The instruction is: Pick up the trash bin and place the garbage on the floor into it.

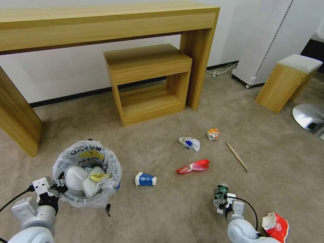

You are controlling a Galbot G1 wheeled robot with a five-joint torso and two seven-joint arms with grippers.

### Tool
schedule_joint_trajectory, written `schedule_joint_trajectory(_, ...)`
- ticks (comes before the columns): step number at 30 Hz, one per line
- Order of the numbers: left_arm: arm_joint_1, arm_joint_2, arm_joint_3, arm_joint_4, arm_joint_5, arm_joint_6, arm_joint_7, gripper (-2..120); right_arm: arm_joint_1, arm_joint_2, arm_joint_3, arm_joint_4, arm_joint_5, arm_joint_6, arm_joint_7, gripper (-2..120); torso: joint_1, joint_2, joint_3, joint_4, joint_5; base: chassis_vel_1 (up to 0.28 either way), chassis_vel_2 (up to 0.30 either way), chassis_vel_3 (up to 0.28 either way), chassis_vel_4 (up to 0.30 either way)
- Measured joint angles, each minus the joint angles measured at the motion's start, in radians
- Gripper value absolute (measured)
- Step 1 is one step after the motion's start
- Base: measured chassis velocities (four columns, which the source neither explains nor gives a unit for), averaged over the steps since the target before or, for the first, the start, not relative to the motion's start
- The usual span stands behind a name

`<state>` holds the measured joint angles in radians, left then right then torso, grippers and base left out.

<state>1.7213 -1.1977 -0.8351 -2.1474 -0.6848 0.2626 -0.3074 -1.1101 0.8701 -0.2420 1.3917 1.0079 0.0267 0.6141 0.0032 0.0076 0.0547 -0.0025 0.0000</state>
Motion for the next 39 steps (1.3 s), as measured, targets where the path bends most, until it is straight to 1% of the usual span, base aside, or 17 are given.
schedule_joint_trajectory(2, 0.001, 0.0, 0.001, -0.004, -0.001, -0.001, -0.001, 1, 0.005, 0.01, -0.005, -0.016, -0.011, 0.009, -0.002, 66, 0.0, 0.0, 0.0, 0.0, -0.0001, 0.0, 0.0, 0.0, 0.0)
schedule_joint_trajectory(6, 0.002, 0.003, 0.001, -0.006, -0.002, -0.002, -0.001, 1, 0.005, 0.011, -0.007, -0.021, -0.022, 0.015, -0.008, 56, 0.0, 0.0, 0.0, 0.0, 0.0, 0.0, 0.0, 0.0, 0.0)
schedule_joint_trajectory(7, 0.002, 0.003, 0.001, -0.007, -0.002, -0.003, -0.001, 1, 0.004, 0.011, -0.007, -0.022, -0.027, 0.019, -0.01, 50, 0.0, 0.0, 0.0, 0.0, -0.0001, 0.0, 0.0, 0.0, 0.0)
schedule_joint_trajectory(9, 0.002, 0.003, 0.001, -0.007, -0.002, -0.003, -0.001, 1, 0.004, 0.01, -0.007, -0.022, -0.03, 0.021, -0.012, 47, 0.0, 0.0, 0.0, 0.0, -0.0001, 0.0, 0.0, 0.0, 0.0)
schedule_joint_trajectory(10, 0.002, 0.004, 0.001, -0.008, -0.002, -0.003, -0.001, 1, 0.002, 0.008, -0.006, -0.021, -0.034, 0.024, -0.015, 39, 0.0, 0.0, 0.0, 0.0, -0.0001, 0.0, 0.0, 0.0, 0.0)
schedule_joint_trajectory(15, -0.001, 0.004, 0.002, -0.004, -0.002, -0.003, -0.001, 1, -0.014, -0.019, 0.02, 0.023, -0.059, 0.06, -0.048, 27, 0.0, 0.0, 0.0, 0.0, 0.0002, 0.0, 0.0, 0.0, 0.0)
schedule_joint_trajectory(21, -0.011, 0.004, 0.01, 0.013, 0.002, -0.003, 0.0, 1, -0.041, -0.111, 0.091, 0.21, -0.106, 0.159, -0.176, 13, 0.0, 0.0, 0.0, -0.0001, 0.0, 0.0, 0.0, 0.0, 0.0)
schedule_joint_trajectory(26, -0.012, 0.005, 0.015, 0.014, 0.004, -0.003, 0.0, 1, 0.005, -0.168, 0.09, 0.325, -0.119, 0.203, -0.243, 10, 0.0, 0.0, 0.0, -0.0001, 0.0, 0.0, 0.0, 0.0, 0.0)
schedule_joint_trajectory(29, 0.002, 0.011, 0.019, -0.003, 0.007, 0.005, 0.0, 1, 0.183, -0.253, -0.002, 0.463, -0.106, 0.239, -0.346, 10, 0.0, 0.0, 0.0, 0.0001, -0.0002, 0.0, 0.0, 0.0, 0.0)
schedule_joint_trajectory(30, 0.002, 0.011, 0.019, -0.003, 0.007, 0.005, 0.0, 1, 0.183, -0.253, -0.002, 0.463, -0.106, 0.239, -0.346, 10, 0.0, 0.0, 0.0, 0.0001, -0.0002, 0.0, 0.0, 0.0, 0.0)
schedule_joint_trajectory(31, 0.013, 0.016, 0.02, -0.018, 0.006, 0.011, 0.0, 1, 0.313, -0.277, -0.084, 0.507, -0.076, 0.246, -0.391, 10, 0.0, 0.0, 0.0, -0.0004, -0.0001, 0.0, 0.0, 0.0, 0.0)
schedule_joint_trajectory(32, 0.019, 0.018, 0.021, -0.026, 0.006, 0.015, 0.0, 1, 0.435, -0.281, -0.168, 0.53, -0.057, 0.259, -0.426, 9, 0.0, 0.0, 0.0, 0.0002, 0.0, 0.0, 0.0, 0.0, 0.0)
schedule_joint_trajectory(33, 0.022, 0.019, 0.022, -0.031, 0.006, 0.016, 0.0, 1, 0.495, -0.277, -0.215, 0.539, -0.048, 0.267, -0.449, 9, 0.0, 0.0, 0.0, 0.0004, -0.0007, 0.0, 0.0, 0.0, 0.0)
schedule_joint_trajectory(34, 0.022, 0.019, 0.022, -0.031, 0.006, 0.016, 0.0, 1, 0.495, -0.277, -0.215, 0.539, -0.048, 0.267, -0.449, 9, 0.0, 0.0, 0.0, 0.0004, -0.0007, 0.0, 0.0, 0.0, 0.0)
schedule_joint_trajectory(36, 0.029, 0.018, 0.026, -0.044, 0.008, 0.02, -0.001, 1, 0.648, -0.241, -0.355, 0.55, -0.015, 0.295, -0.519, 9, 0.0, 0.0, 0.0, 0.0003, 0.0005, 0.0, 0.0, 0.0, 0.0)
schedule_joint_trajectory(37, 0.029, 0.018, 0.026, -0.044, 0.008, 0.02, -0.001, 1, 0.648, -0.241, -0.355, 0.55, -0.015, 0.295, -0.519, 9, 0.0, 0.0, 0.0, 0.0003, 0.0005, 0.0, 0.0, 0.0, 0.0)
schedule_joint_trajectory(39, 0.03, 0.015, 0.029, -0.056, 0.012, 0.024, -0.002, 1, 0.772, -0.2, -0.462, 0.552, 0.012, 0.319, -0.578, 8, 0.0, 0.0, 0.0, -0.0001, -0.0003, 0.0, 0.0, 0.0, 0.0)
